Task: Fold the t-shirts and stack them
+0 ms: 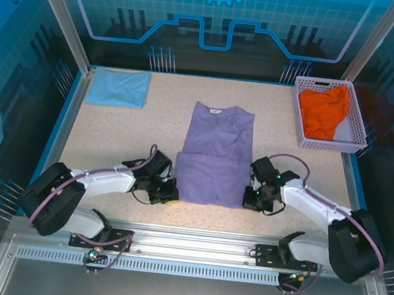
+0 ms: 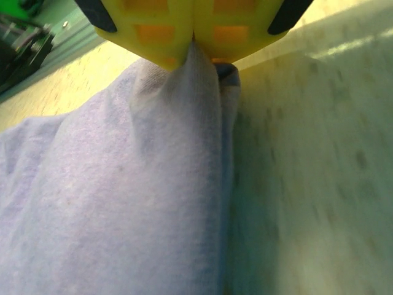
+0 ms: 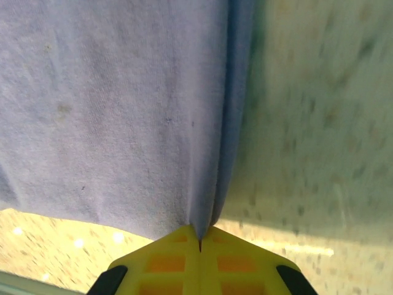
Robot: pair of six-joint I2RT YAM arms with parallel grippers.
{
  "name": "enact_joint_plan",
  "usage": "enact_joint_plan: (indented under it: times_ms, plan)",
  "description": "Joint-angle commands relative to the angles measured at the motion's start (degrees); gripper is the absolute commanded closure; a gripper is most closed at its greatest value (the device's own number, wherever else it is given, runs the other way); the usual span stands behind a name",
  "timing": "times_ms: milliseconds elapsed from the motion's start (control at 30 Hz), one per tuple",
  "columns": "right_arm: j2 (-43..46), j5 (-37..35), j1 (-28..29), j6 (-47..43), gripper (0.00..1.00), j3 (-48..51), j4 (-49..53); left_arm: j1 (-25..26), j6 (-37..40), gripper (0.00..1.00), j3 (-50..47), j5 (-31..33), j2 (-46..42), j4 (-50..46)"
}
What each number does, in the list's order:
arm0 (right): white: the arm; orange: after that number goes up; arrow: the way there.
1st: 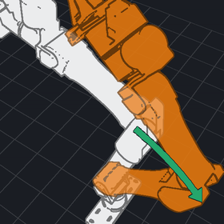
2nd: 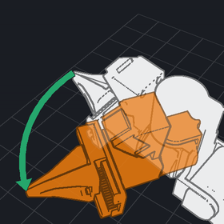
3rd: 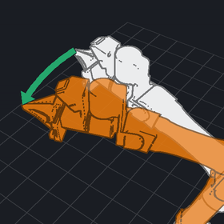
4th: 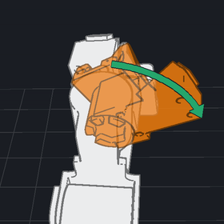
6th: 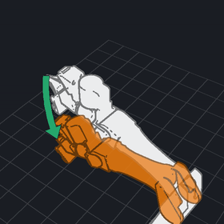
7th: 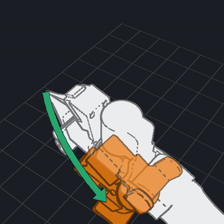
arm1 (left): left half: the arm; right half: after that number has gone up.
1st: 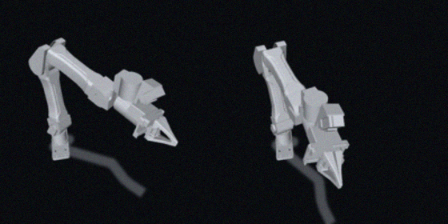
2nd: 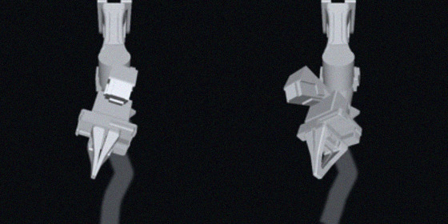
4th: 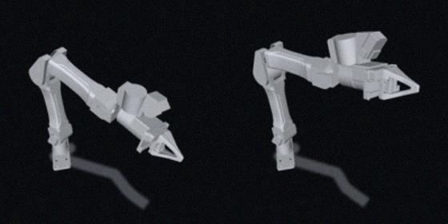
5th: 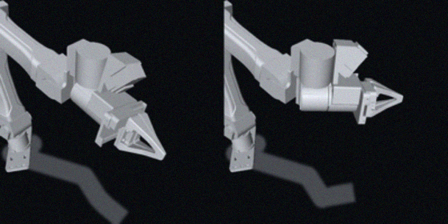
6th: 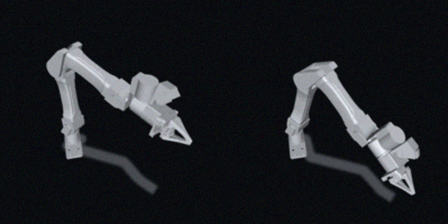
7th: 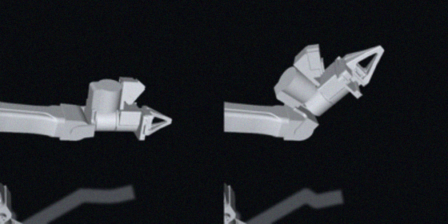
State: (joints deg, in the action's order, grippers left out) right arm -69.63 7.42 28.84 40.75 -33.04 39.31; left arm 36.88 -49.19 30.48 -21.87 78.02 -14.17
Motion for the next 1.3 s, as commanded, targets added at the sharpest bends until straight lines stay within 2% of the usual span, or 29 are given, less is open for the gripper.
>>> enact_joint_plan:
  times_ms: [0, 133, 333, 500, 600, 700, 867, 1000, 1267]
  plan:
    - [6.8, -1.8, 3.7, 4.8, 1.00, 3.0, 6.2, 4.0, -1.8, 1.00, -2.6, -0.8, -5.3, -3.4]
    - [16.3, -1.5, 4.8, 7.5, 1.00, 4.4, 10.7, 6.9, -4.8, 1.00, -4.7, 0.1, -12.3, -4.9]
    - [26.7, -0.5, 5.2, 9.2, 1.00, 1.4, 17.2, 7.6, -7.8, 1.00, -5.8, 0.3, -23.2, -6.4]
    - [27.9, -4.2, 5.1, 8.6, 1.00, -7.2, 21.1, 7.1, -8.0, 1.00, 0.7, 3.2, -27.0, -10.2]
    - [23.6, -10.0, 4.9, 6.3, 1.00, -15.9, 23.4, 4.8, -8.0, 1.00, 6.2, 3.5, -23.7, -11.3]
    - [17.6, -13.2, 2.7, 3.7, 1.00, -23.1, 23.0, 0.0, -6.4, 1.00, 11.9, 2.0, -18.2, -11.1]
    - [6.9, -12.3, -5.1, -1.4, 1.00, -30.2, 17.8, -8.2, -3.3, 1.00, 22.5, -1.9, -7.5, -7.8]
    - [-3.5, -10.5, -11.0, -4.6, 1.00, -37.0, 14.4, -12.0, -1.5, 1.00, 31.4, -2.7, 2.4, -7.5]
    - [-25.2, -7.4, -16.0, -7.0, 1.00, -55.6, 12.6, -17.7, -4.2, 1.00, 44.2, -6.5, 21.0, -3.5]
